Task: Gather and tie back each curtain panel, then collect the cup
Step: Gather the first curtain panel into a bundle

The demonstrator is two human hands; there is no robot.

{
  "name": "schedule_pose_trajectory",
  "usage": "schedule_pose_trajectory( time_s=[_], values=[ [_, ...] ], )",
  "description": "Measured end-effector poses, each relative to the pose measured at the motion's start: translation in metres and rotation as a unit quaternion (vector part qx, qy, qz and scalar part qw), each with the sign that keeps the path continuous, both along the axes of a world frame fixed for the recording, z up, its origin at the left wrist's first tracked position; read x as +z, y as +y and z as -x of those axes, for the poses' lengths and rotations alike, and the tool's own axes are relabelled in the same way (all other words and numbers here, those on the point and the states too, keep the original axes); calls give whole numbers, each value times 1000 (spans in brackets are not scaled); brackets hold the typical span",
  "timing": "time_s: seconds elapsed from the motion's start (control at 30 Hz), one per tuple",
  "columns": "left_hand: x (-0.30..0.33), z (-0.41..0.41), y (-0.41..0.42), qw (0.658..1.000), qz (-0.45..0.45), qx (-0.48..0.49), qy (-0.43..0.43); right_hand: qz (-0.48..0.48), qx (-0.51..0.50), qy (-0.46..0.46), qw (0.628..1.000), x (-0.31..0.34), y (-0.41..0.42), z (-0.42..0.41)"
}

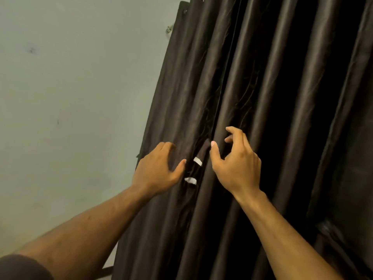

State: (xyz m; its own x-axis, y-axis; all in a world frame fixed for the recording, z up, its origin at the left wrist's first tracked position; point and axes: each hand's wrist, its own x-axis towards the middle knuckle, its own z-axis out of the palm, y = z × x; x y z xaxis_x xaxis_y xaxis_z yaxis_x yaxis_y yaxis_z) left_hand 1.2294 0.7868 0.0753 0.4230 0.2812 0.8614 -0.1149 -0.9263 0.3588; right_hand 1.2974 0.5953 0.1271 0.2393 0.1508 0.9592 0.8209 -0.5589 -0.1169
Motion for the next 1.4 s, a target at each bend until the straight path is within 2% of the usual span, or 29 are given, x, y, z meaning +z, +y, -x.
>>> schedule_pose_trajectory(
  time_s=[0.2, 0.43, 0.57, 0.73, 1.0, 1.2, 1.4],
  values=[
    [24, -102, 118, 999, 10, 26, -21, -10, 39, -5, 999, 23, 116, -87],
    [19, -211, 257, 999, 27, 15, -24, -7, 34, -22, 999, 23, 238, -168],
    [21, -282, 336, 998, 49, -13, -36, -27, 6, -52, 998, 25, 304, -211],
    [47, -372, 415, 995, 51, -76, -31, -37, -65, -46, 996, 46, 378, -268],
    [118, -475, 472, 983, 33, -152, -94, -70, -173, -68, 980, 72, 432, -350],
    [143, -518, 480, 971, 22, -200, -127, -80, -234, -94, 964, 96, 452, -386],
    [151, -546, 496, 957, 60, -243, -148, -82, -283, -107, 950, 113, 479, -398]
  ],
)
